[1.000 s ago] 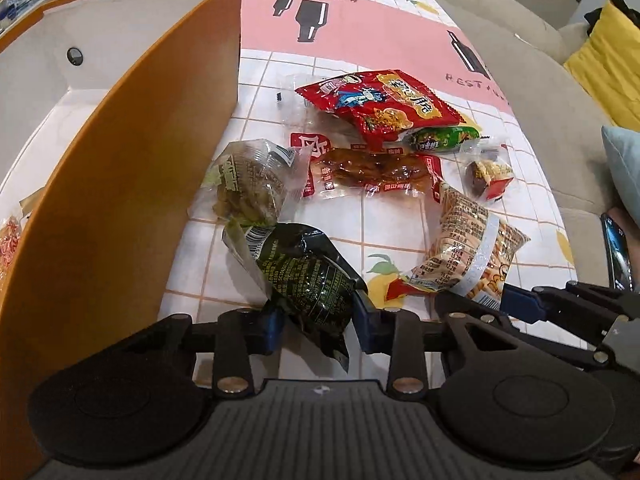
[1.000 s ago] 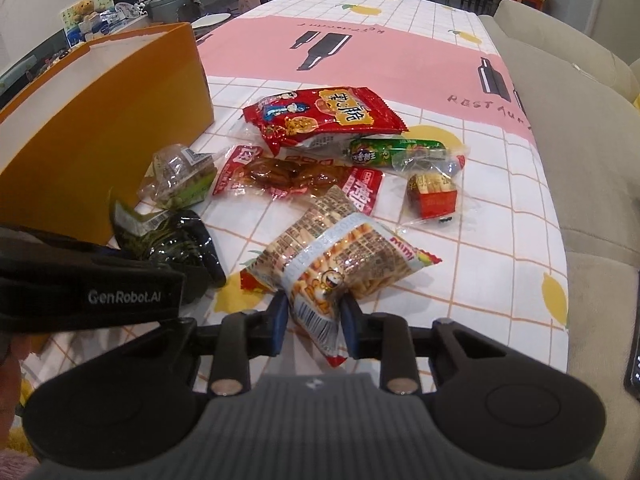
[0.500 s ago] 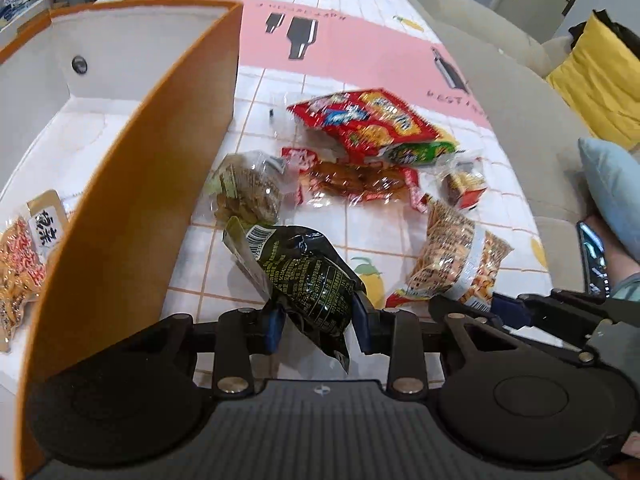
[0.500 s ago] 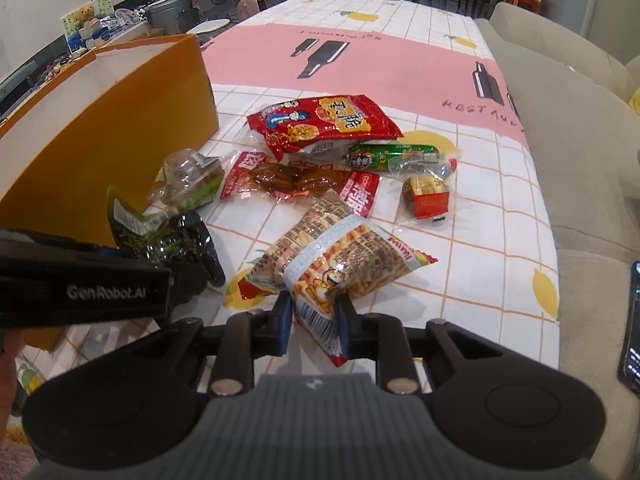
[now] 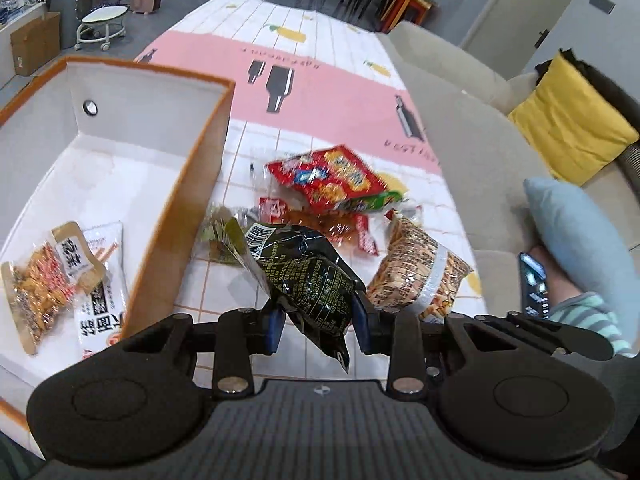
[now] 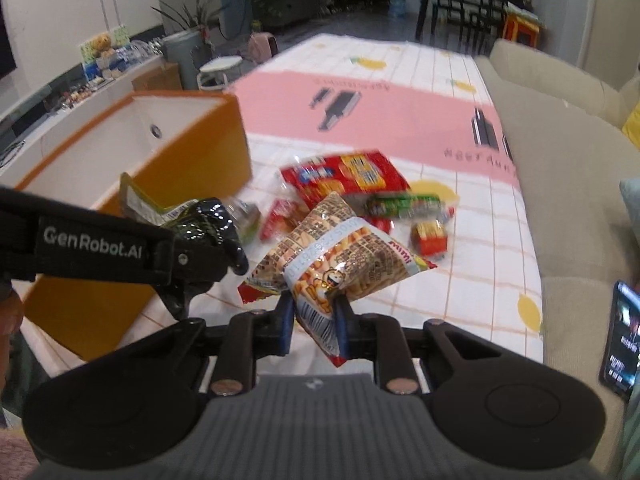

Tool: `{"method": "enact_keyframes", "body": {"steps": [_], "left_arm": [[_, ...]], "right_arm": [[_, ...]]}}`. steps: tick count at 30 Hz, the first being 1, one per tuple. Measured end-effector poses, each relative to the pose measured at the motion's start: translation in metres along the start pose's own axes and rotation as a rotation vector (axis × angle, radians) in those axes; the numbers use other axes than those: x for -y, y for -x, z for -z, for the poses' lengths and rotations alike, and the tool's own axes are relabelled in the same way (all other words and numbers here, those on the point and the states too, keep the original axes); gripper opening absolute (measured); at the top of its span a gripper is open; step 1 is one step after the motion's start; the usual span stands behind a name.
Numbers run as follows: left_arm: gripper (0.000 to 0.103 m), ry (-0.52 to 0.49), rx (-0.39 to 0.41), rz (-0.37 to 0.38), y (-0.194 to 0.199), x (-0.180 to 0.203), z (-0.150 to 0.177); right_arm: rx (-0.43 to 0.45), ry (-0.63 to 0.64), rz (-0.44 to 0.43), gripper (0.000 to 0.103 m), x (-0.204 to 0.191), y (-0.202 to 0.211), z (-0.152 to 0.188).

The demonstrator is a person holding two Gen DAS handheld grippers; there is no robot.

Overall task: Organize snacks
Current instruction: 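Carry both bags over the orange box and release them inside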

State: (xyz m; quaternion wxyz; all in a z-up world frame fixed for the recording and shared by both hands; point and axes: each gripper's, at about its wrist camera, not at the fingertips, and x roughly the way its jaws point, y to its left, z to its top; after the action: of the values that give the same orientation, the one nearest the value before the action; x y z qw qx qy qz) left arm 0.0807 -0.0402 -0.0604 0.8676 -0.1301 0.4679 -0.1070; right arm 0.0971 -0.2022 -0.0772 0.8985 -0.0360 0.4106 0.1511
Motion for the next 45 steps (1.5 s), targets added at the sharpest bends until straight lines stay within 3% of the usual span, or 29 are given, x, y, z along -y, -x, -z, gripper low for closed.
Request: {"method": "enact_keyframes", "body": {"steps": [11, 18, 24, 28, 35, 45], "left_arm": [[0.039, -0.019, 0.046, -0.013, 0.066, -0.040, -0.051], [0.039, -0.079, 0.008, -0.128, 0.078, -0.074, -0.080], [0.039, -0.093, -0.065, -0.220, 0.058, -0.104, -0.093], [0.039, -0.087, -0.150, -0.239, 0.036, -0.127, -0.100], [0.039, -0.192, -0.289, -0.323, -0.007, -0.138, -0.101], [0.039, -0.276, -0.397, -0.350, -0.042, -0.144, -0.086]], "right_arm": [[0.130, 0.105, -0.087, 0.017, -0.051, 0.040, -0.038], [0.175, 0.255, -0.176, 0.017, -0.107, 0.042, -0.075], [0.149, 0.416, -0.191, 0.017, -0.151, 0.019, -0.098], [0.113, 0.542, -0.190, 0.016, -0.171, -0.004, -0.104], [0.019, 0.756, -0.152, 0.016, -0.203, -0.045, -0.095], [-0.085, 0.825, -0.146, 0.016, -0.213, -0.085, -0.090]]}}
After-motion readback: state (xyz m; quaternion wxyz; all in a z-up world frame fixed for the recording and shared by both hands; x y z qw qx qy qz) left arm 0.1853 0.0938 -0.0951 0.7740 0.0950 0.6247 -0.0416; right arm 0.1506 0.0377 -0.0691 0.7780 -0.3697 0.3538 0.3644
